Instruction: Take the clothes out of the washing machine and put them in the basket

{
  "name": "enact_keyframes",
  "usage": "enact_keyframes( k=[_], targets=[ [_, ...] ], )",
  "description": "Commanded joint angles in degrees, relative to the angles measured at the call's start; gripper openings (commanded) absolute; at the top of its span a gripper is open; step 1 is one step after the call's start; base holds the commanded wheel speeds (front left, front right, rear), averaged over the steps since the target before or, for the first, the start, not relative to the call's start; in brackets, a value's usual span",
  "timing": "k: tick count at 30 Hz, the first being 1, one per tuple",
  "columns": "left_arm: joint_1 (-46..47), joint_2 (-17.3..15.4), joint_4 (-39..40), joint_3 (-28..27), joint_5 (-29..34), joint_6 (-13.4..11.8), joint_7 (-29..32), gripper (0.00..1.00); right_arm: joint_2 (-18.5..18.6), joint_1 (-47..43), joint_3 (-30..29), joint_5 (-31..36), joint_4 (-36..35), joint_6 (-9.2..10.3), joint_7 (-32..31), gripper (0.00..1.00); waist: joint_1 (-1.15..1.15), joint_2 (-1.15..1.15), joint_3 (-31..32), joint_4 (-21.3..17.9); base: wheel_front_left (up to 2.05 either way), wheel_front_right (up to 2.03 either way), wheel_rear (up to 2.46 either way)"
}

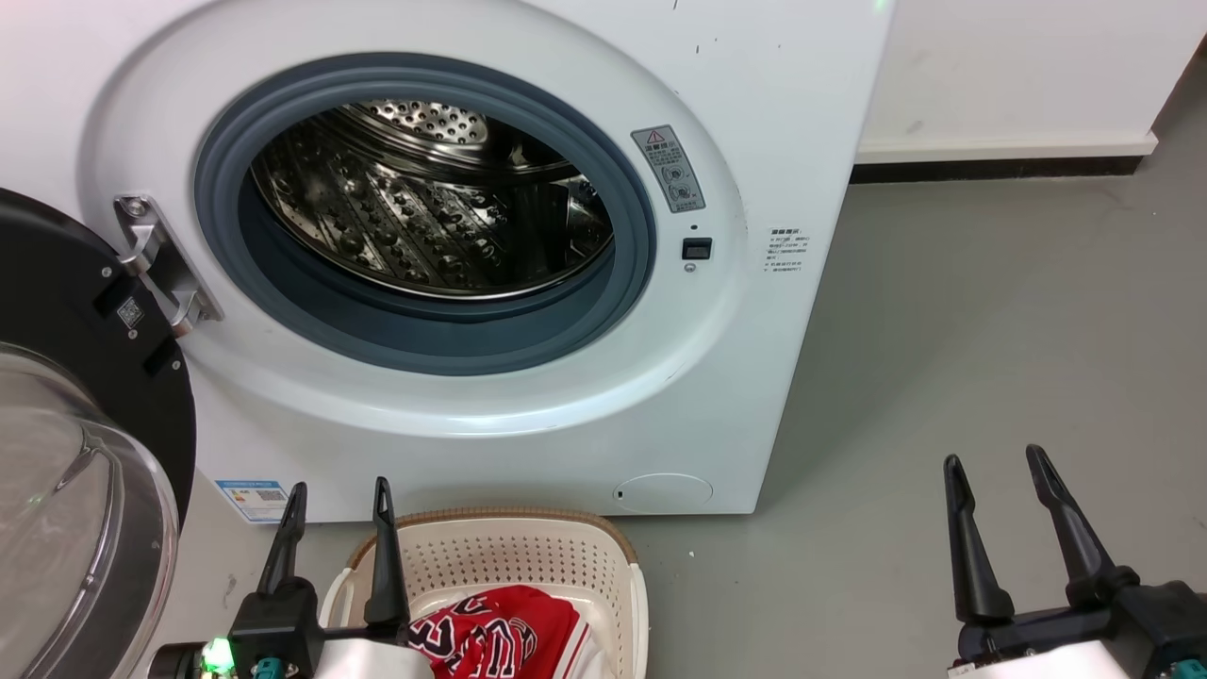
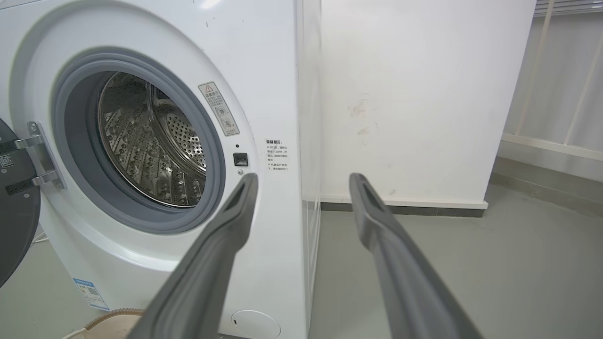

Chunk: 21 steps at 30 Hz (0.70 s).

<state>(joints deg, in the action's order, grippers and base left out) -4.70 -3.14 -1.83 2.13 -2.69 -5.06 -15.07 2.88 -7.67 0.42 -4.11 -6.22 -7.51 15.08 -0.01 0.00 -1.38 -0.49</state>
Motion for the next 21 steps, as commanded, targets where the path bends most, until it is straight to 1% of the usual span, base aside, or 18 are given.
enact_keyframes(
  k=[1,6,21],
  targets=[
    [-0.79,0.11,0.6,0.17,0.33,-0.04,-0.14,1.0,-0.01,-1.05,-0.27,-0.4,-0.38,0.04,0.12,1.0,0.01,0.0,0.4,-0.08,0.0,0.0,0.0],
    [-1.81,0.19,1.82,0.53,0.43,-0.17,-0.15,1.0,-0.01,-2.23,-0.75,-0.94,-1.02,0.04,0.13,1.0,0.01,0.0,1.28,-0.11,0.0,0.0,0.0],
    [-2.38,0.27,1.5,-0.07,0.02,-0.48,-0.15,1.0,-0.01,-2.84,-0.53,-1.66,-1.51,0.04,0.12,1.0,0.01,0.0,1.95,-0.62,0.0,0.0,0.0]
  ],
)
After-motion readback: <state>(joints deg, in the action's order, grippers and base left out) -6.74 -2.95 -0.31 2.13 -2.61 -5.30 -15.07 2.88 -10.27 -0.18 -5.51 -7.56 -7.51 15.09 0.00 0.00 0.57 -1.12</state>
